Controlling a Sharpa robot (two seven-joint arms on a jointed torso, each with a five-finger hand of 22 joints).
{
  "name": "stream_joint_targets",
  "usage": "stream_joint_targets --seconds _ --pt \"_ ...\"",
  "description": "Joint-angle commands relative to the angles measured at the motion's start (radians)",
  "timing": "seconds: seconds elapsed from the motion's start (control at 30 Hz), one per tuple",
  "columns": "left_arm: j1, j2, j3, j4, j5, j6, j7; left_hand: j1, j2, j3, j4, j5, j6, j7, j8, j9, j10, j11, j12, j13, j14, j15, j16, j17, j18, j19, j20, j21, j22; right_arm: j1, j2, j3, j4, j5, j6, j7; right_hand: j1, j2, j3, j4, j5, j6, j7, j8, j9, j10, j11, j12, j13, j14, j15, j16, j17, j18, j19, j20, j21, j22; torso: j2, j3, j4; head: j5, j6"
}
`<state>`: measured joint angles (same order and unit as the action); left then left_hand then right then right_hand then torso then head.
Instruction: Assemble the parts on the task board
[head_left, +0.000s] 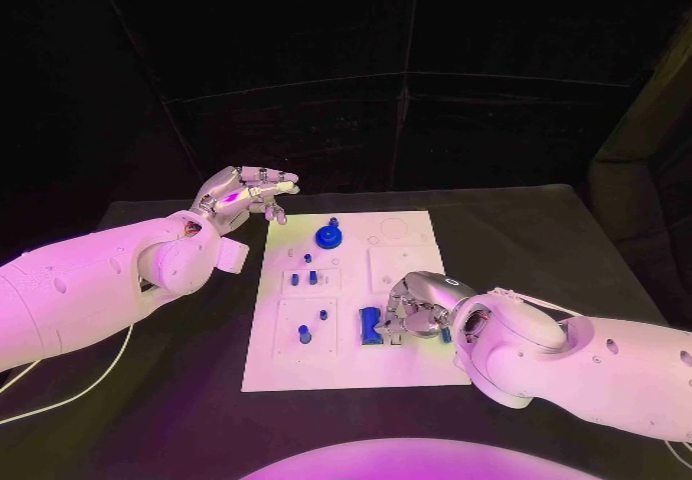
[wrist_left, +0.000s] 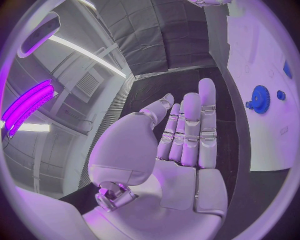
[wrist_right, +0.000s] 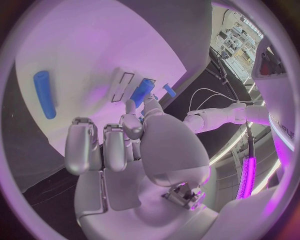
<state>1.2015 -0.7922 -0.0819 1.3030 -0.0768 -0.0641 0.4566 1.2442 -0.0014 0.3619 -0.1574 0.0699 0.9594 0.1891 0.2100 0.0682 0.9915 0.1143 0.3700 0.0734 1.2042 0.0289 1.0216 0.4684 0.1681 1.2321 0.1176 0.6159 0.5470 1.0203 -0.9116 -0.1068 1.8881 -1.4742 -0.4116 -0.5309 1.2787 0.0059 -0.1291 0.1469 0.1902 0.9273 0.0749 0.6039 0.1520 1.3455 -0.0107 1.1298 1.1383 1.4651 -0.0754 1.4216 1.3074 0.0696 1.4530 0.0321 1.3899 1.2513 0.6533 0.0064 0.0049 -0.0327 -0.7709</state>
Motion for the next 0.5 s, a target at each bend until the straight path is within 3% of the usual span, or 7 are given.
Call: stream_joint_targets --seconds 0.03,0.27,0.5 --pt "0.001 0.001 0.0 -0.001 0.002 0.012 0.002 0.002 0.002 -0.005 0.001 0.005 -0.003 0.0 0.005 0.002 -0.006 0.002 0.003 -0.001 -0.007 -0.003 0.004 -0.001 0.014 -0.001 0.005 -0.004 -0.001 0.002 -0.034 0.001 0.024 0.052 -0.07 0.103 -0.006 0.001 -0.01 0.003 0.012 -0.029 0.006 -0.02 -0.008 -0.003 0.011 -0.008 -0.001 0.058 0.004 -0.005 0.018 -0.004 -0.004 0.001 -0.003 -0.002 -0.003 0.0005 -0.0007 -0.003 0.001" --pt "0.001 0.001 0.0 -0.002 0.002 0.011 0.002 0.002 0.002 -0.005 0.001 0.005 -0.003 0.0 0.005 0.002 -0.006 0.002 0.003 -0.001 -0.007 -0.003 0.004 -0.001 0.014 -0.001 0.005 -0.004 -0.001 0.035 -0.162 0.001 0.065 0.109 -0.058 0.144 0.016 0.015 -0.018 -0.001 0.028 -0.056 0.021 -0.057 -0.026 -0.009 0.024 -0.013 -0.002 0.058 0.015 -0.006 0.019 -0.004 -0.005 0.012 -0.004 -0.003 -0.003 -0.0005 -0.0018 -0.014 0.009" --pt "0.001 0.002 0.0 -0.003 0.002 0.01 0.004 0.002 0.002 -0.005 0.001 0.005 -0.003 0.0 0.005 0.002 -0.006 0.002 0.003 -0.001 -0.007 -0.003 0.004 -0.001 0.014 -0.001 0.005 -0.004 -0.001 0.05 -0.259 0.001 0.078 0.065 -0.016 0.121 0.016 0.018 -0.022 0.001 0.028 -0.057 0.023 -0.066 -0.03 -0.01 0.026 -0.015 -0.002 0.058 0.017 -0.007 0.019 -0.004 -0.006 0.013 -0.004 -0.003 -0.001 -0.0003 -0.0035 -0.035 0.016"
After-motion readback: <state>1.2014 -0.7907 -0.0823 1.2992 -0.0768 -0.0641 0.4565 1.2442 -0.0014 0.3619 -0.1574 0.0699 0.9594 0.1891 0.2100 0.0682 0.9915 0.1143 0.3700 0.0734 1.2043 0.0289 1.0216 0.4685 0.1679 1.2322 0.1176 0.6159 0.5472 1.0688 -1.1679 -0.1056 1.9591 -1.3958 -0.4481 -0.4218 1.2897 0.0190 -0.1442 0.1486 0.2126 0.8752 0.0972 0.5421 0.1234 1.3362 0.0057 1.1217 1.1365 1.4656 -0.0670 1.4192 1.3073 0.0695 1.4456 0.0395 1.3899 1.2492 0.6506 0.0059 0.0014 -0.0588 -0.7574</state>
